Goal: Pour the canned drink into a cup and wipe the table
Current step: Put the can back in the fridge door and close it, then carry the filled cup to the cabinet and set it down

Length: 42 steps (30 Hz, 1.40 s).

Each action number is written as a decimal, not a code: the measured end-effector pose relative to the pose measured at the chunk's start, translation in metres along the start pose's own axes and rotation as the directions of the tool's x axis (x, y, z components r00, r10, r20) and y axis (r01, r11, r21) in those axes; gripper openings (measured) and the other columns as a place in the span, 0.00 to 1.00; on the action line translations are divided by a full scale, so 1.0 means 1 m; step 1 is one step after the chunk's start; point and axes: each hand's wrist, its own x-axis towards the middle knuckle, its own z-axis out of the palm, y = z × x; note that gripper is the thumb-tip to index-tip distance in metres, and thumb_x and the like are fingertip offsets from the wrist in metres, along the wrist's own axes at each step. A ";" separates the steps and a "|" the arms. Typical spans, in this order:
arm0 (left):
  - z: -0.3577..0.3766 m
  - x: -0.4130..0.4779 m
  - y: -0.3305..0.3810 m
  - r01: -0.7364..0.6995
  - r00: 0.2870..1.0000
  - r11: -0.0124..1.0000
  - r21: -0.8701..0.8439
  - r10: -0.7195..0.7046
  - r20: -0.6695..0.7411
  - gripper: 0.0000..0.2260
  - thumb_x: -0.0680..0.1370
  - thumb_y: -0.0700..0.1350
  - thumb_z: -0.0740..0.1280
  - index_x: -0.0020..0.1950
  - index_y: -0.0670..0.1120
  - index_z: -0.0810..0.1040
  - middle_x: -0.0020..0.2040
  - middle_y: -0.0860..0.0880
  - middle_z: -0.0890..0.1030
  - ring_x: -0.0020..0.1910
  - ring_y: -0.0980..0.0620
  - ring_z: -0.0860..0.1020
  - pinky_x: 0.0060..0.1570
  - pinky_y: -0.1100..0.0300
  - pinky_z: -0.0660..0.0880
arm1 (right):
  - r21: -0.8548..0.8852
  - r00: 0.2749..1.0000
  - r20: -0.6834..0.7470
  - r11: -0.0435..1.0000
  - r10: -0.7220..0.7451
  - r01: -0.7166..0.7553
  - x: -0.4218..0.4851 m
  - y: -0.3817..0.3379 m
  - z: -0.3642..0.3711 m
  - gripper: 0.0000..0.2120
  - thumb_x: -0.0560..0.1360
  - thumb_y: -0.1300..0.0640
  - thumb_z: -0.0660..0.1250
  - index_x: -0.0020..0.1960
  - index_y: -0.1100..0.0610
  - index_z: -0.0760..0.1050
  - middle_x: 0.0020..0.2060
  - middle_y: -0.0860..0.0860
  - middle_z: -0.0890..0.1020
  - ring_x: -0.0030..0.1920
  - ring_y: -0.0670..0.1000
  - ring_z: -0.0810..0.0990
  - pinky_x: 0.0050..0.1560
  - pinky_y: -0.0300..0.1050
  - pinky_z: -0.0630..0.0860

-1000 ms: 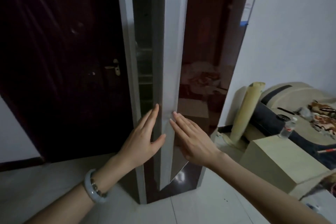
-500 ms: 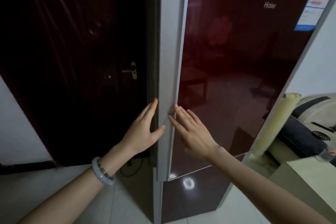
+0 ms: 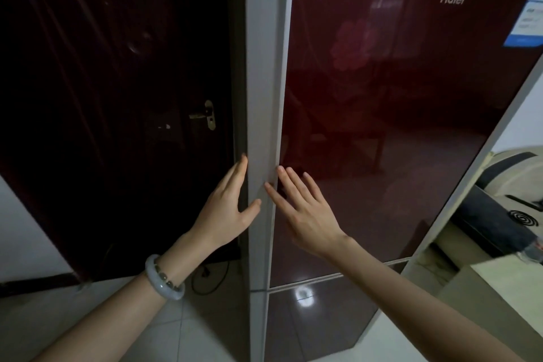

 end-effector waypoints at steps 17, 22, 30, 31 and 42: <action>0.082 -0.060 0.085 -0.319 0.948 0.828 0.461 0.280 0.153 0.35 0.70 0.51 0.67 0.73 0.39 0.60 0.73 0.41 0.65 0.73 0.44 0.60 0.70 0.48 0.55 | 0.034 0.927 0.164 0.937 0.337 -0.347 -0.124 0.011 -0.075 0.31 0.63 0.53 0.64 0.64 0.62 0.73 0.61 0.59 0.78 0.61 0.57 0.78 0.54 0.53 0.79; 0.133 -0.077 0.165 -0.511 0.859 0.753 0.414 0.424 0.288 0.36 0.66 0.49 0.76 0.68 0.36 0.69 0.66 0.39 0.74 0.66 0.41 0.72 0.66 0.46 0.62 | -0.145 0.795 0.185 0.816 0.578 -0.560 -0.226 0.016 -0.124 0.34 0.61 0.53 0.73 0.65 0.62 0.73 0.61 0.58 0.78 0.61 0.56 0.77 0.57 0.50 0.76; 0.213 -0.164 0.310 -0.773 0.617 0.615 0.154 0.672 0.411 0.34 0.67 0.51 0.74 0.68 0.37 0.70 0.65 0.38 0.75 0.64 0.41 0.73 0.66 0.47 0.60 | -0.350 0.428 0.086 0.429 0.900 -0.833 -0.410 -0.012 -0.216 0.34 0.58 0.56 0.75 0.63 0.63 0.74 0.58 0.60 0.79 0.58 0.59 0.79 0.54 0.52 0.77; 0.221 -0.179 0.328 -0.797 0.581 0.593 0.114 0.702 0.411 0.34 0.67 0.51 0.74 0.68 0.37 0.70 0.64 0.38 0.75 0.64 0.41 0.74 0.66 0.46 0.61 | -0.365 0.383 0.068 0.380 0.921 -0.850 -0.434 -0.019 -0.227 0.34 0.57 0.57 0.75 0.62 0.63 0.74 0.58 0.60 0.80 0.57 0.59 0.79 0.53 0.51 0.77; 0.287 -0.346 0.477 -0.916 0.204 0.300 -0.265 0.920 0.335 0.29 0.69 0.51 0.72 0.65 0.38 0.73 0.62 0.40 0.77 0.61 0.43 0.76 0.62 0.46 0.70 | -0.503 -0.086 -0.146 -0.149 0.986 -0.851 -0.636 -0.124 -0.340 0.32 0.57 0.59 0.76 0.60 0.63 0.75 0.56 0.60 0.81 0.56 0.59 0.80 0.52 0.50 0.78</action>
